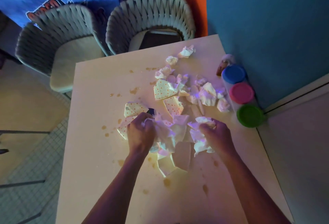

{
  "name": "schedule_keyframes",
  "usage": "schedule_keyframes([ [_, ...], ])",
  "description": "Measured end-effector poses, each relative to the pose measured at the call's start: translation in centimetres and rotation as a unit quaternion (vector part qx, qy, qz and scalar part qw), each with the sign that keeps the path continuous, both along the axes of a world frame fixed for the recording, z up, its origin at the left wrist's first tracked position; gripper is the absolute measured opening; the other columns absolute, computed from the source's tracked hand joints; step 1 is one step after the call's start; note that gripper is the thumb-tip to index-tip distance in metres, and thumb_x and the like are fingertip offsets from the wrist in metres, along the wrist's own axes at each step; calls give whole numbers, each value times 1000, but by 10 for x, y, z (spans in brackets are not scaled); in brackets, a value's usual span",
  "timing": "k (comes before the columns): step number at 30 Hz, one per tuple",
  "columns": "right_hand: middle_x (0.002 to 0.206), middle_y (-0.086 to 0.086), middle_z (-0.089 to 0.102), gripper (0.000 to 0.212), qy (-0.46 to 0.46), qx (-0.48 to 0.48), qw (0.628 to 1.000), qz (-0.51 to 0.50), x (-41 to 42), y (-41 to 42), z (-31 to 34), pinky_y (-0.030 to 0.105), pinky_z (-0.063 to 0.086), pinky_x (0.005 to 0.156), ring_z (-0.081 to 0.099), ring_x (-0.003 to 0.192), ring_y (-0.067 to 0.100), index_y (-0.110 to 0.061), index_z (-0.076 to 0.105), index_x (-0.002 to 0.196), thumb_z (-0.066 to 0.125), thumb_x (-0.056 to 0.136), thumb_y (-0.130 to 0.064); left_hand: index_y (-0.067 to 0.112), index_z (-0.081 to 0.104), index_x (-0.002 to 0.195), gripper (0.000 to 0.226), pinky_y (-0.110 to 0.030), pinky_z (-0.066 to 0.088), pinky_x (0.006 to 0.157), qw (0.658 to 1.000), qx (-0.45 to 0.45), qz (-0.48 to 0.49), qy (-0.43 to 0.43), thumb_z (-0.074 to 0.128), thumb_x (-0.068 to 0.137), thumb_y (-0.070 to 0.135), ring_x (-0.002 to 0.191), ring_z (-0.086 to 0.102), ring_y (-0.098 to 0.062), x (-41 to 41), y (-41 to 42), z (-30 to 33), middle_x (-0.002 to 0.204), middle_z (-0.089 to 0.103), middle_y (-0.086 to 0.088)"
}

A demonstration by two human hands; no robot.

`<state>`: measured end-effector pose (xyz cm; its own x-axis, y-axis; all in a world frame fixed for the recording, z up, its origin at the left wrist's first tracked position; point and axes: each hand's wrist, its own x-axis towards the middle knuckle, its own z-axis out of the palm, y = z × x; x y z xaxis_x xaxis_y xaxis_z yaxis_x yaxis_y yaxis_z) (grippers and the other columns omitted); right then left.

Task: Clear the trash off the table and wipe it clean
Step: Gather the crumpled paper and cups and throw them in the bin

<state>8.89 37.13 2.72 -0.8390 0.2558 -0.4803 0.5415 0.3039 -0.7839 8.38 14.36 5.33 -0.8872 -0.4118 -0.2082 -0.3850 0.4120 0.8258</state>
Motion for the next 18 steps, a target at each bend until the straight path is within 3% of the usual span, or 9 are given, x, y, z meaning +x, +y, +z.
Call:
schedule_keyframes([
  [2, 67, -7, 72, 29, 7, -41, 999, -10, 6, 7, 6, 19, 49, 55, 66, 66, 12, -25, 74, 83, 60, 63, -40, 22, 67, 70, 23, -35, 53, 58, 1000, 0, -5, 18, 45, 71, 25, 62, 62, -17, 3, 6, 4, 63, 66, 1],
  [5, 68, -1, 73, 30, -9, -107, 994, 10, 14, 12, 8, 28, 48, 57, 63, 61, 15, -24, 76, 85, 63, 61, -35, 18, 62, 65, 28, -33, 44, 56, 999, -7, -21, 49, 43, 79, 34, 59, 53, -15, 10, 17, 10, 61, 61, -4],
  [9, 59, -2, 64, 15, -37, -138, 986, 81, 30, 10, 13, 27, 43, 48, 57, 51, 15, -15, 73, 80, 68, 68, -22, 22, 58, 73, 46, -32, 45, 62, 997, -43, -54, 26, 58, 84, 67, 67, 57, -13, 19, 33, 12, 69, 61, 3],
  [11, 58, -1, 61, 6, -57, -165, 980, 101, 36, 6, 15, 25, 42, 46, 56, 49, 15, -14, 70, 74, 65, 73, -16, 22, 58, 82, 44, -31, 47, 63, 997, -51, -62, -10, 75, 80, 62, 72, 60, -13, 20, 43, 15, 76, 63, 4],
  [13, 61, 1, 60, 10, -78, -190, 975, 88, 40, 4, 15, 25, 42, 51, 55, 53, 15, -12, 70, 72, 61, 73, -17, 19, 57, 90, 38, -29, 47, 59, 996, -42, -74, -41, 83, 79, 46, 68, 59, -7, 23, 53, 19, 78, 62, 7],
  [16, 68, 8, 61, 31, -99, -231, 966, 51, 41, 6, 11, 35, 42, 59, 56, 63, 22, -5, 71, 82, 60, 64, -27, 25, 55, 86, 33, -39, 53, 56, 994, -15, -89, -57, 81, 72, 41, 61, 58, -15, 30, 61, 14, 75, 63, 0],
  [18, 70, 11, 56, 27, -105, -268, 957, 36, 41, 11, 11, 37, 38, 61, 51, 66, 24, -10, 71, 81, 62, 63, -28, 30, 55, 83, 29, -47, 55, 55, 994, 1, -76, -72, 74, 66, 44, 58, 60, -23, 33, 65, 9, 71, 67, -8],
])
